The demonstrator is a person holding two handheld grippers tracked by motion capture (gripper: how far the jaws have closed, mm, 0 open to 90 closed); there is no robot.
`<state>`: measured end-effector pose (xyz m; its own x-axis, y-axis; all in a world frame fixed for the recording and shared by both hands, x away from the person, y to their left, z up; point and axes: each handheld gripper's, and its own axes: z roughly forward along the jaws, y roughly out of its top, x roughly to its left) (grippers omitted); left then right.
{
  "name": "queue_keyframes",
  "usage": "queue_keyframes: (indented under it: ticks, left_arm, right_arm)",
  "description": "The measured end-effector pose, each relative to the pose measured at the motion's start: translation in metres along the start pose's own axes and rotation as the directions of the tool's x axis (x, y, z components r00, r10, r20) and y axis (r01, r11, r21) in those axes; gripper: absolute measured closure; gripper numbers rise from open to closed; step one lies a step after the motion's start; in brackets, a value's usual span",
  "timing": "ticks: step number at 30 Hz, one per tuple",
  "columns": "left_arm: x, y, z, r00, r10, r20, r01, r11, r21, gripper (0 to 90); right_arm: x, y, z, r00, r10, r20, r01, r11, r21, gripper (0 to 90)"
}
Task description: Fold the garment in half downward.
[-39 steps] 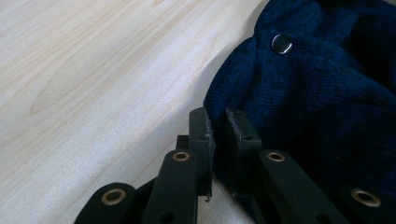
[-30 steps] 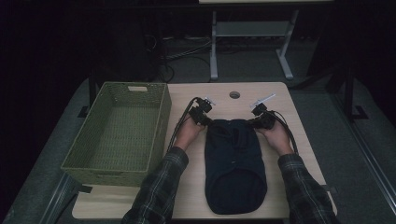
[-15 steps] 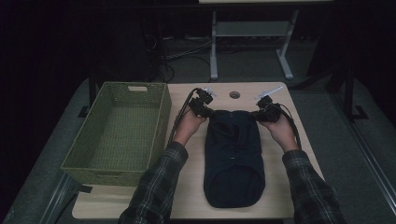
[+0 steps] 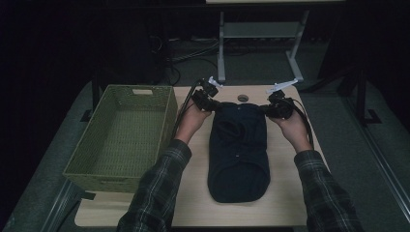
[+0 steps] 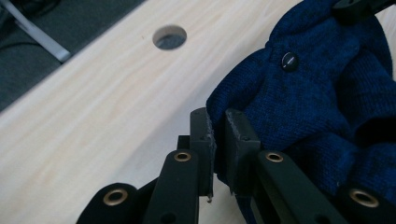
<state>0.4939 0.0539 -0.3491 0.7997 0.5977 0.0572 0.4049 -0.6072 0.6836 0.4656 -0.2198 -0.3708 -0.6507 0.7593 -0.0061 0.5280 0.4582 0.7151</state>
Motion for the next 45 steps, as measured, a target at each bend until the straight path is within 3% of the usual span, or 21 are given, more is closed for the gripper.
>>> queue_keyframes:
  ticks: [7, 11, 16, 22, 31, 37, 45]
  left_arm:
    - [-0.001, 0.012, -0.019, 0.9995, 0.014, -0.029, -0.015, 0.9982, -0.057, 82.7]
    - [-0.005, 0.008, -0.023, 0.9993, 0.025, -0.027, -0.027, 0.997, -0.073, 82.7]
    - [-0.009, -0.006, -0.025, 0.9999, 0.017, 0.0, -0.017, 0.9953, -0.095, 82.7]
    - [-0.018, -0.016, -0.03, 0.9995, 0.03, 0.003, -0.029, 0.9935, -0.11, 82.7]
    - [-0.032, -0.033, -0.031, 0.9988, 0.048, 0.011, -0.047, 0.9925, -0.113, 82.7]
    - [-0.042, -0.041, -0.04, 0.9983, 0.052, 0.027, -0.049, 0.9917, -0.119, 82.7]
    - [-0.058, -0.054, -0.048, 0.9974, 0.04, 0.059, -0.033, 0.992, -0.122, 82.4]
  right_arm:
    - [0.001, 0.015, -0.019, 0.9995, -0.021, 0.023, 0.022, 0.998, -0.054, 81.4]
    - [0.005, 0.016, -0.026, 0.9991, -0.032, 0.026, 0.034, 0.997, -0.075, 81.3]
    - [0.013, 0.007, -0.028, 0.9983, -0.052, 0.026, 0.054, 0.995, -0.089, 81.2]
    - [0.027, -0.009, -0.028, 0.997, -0.074, 0.025, 0.076, 0.992, -0.101, 81.2]
    - [0.038, -0.025, -0.03, 0.9955, -0.093, 0.02, 0.095, 0.989, -0.11, 81.1]
    - [0.047, -0.035, -0.036, 0.9945, -0.104, 0.01, 0.104, 0.987, -0.121, 81.1]
    - [0.057, -0.049, -0.042, 0.9944, -0.105, -0.013, 0.103, 0.987, -0.126, 80.9]
